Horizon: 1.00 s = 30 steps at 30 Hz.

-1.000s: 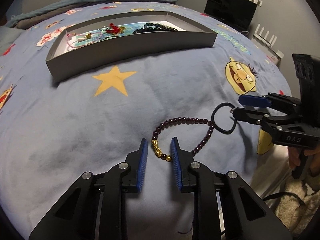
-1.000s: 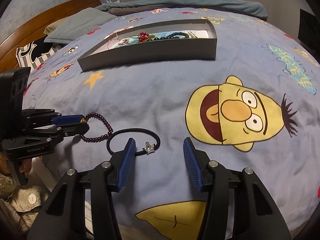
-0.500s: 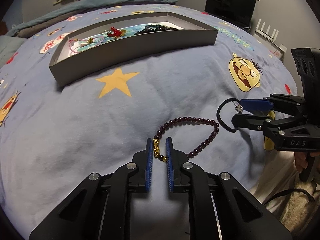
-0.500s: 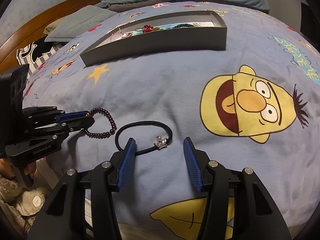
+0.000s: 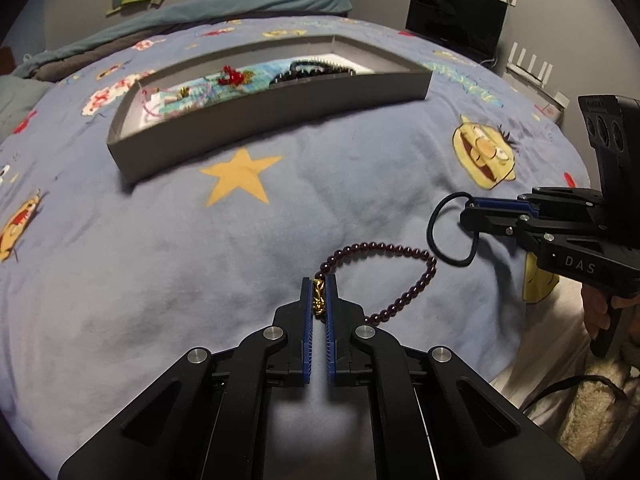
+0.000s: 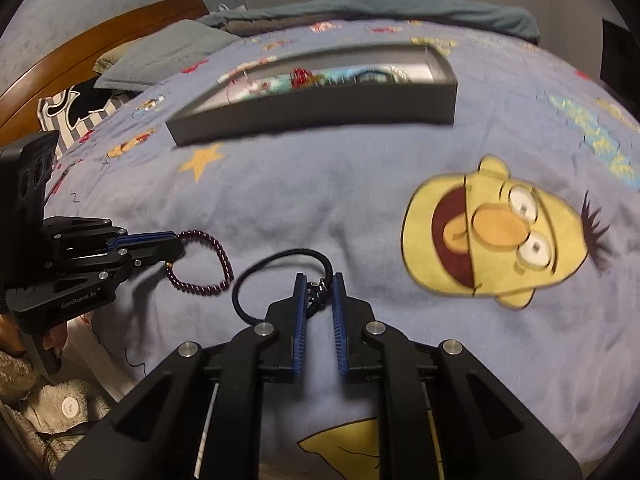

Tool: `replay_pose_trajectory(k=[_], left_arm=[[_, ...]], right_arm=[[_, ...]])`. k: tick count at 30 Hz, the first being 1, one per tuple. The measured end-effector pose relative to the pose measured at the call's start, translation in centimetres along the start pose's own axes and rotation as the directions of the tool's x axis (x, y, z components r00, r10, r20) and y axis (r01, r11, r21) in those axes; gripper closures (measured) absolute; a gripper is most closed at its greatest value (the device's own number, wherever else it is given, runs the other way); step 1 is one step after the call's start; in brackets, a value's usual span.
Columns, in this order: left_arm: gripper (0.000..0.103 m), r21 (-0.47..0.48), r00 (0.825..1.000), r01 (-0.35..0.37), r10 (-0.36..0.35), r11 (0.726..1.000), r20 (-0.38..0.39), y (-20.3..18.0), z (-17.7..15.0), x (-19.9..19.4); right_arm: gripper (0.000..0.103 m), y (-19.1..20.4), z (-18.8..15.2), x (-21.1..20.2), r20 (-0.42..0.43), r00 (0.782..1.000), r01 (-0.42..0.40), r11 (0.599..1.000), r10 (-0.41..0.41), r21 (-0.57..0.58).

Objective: Organize jewelry
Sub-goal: 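Grasp the dark bead strand with the left tool while the right tool grasps the black hair tie, then carry the bead strand and hair tie into the gray box and open both tools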

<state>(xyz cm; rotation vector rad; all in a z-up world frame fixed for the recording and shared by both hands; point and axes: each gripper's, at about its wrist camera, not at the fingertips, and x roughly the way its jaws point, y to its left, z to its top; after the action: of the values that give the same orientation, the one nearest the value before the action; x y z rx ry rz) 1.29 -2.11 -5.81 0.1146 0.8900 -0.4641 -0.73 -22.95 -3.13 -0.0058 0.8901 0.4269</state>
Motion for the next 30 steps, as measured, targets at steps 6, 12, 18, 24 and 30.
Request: replay_pose_trajectory(k=[6,12,18,24,30], left_arm=[[0.097,0.025,0.997,-0.023,0.021,0.999,0.069,0.4,1.6,-2.3],[0.097,0.067,0.989,-0.069,0.059,0.995,0.138,0.9,3.9,-4.4],[0.097,0.086,0.974,-0.107,0.088,0.991,0.207,2.2,7.2,-6.1],[0.097,0.062,0.967,-0.083,0.066,0.995,0.246,4.0,11.4,-5.9],[0.097,0.033,0.978,-0.015,0.007,0.999,0.208,5.0,13.8,-2.1]], right_arm=[[0.091,0.0,2.5,-2.0,0.091,0.996,0.025,0.998,-0.020,-0.050],[0.091,-0.1,6.2,-3.1,0.165,0.986,0.052,0.994,-0.035,-0.101],[0.091,-0.8,10.6,-3.2,0.233,0.971,0.067,0.993,-0.042,-0.097],[0.091,-2.3,15.1,-1.2,0.240,0.970,0.062,0.996,-0.045,-0.064],[0.091,-2.7,19.0,3.0,0.191,0.981,0.033,0.998,-0.021,-0.061]])
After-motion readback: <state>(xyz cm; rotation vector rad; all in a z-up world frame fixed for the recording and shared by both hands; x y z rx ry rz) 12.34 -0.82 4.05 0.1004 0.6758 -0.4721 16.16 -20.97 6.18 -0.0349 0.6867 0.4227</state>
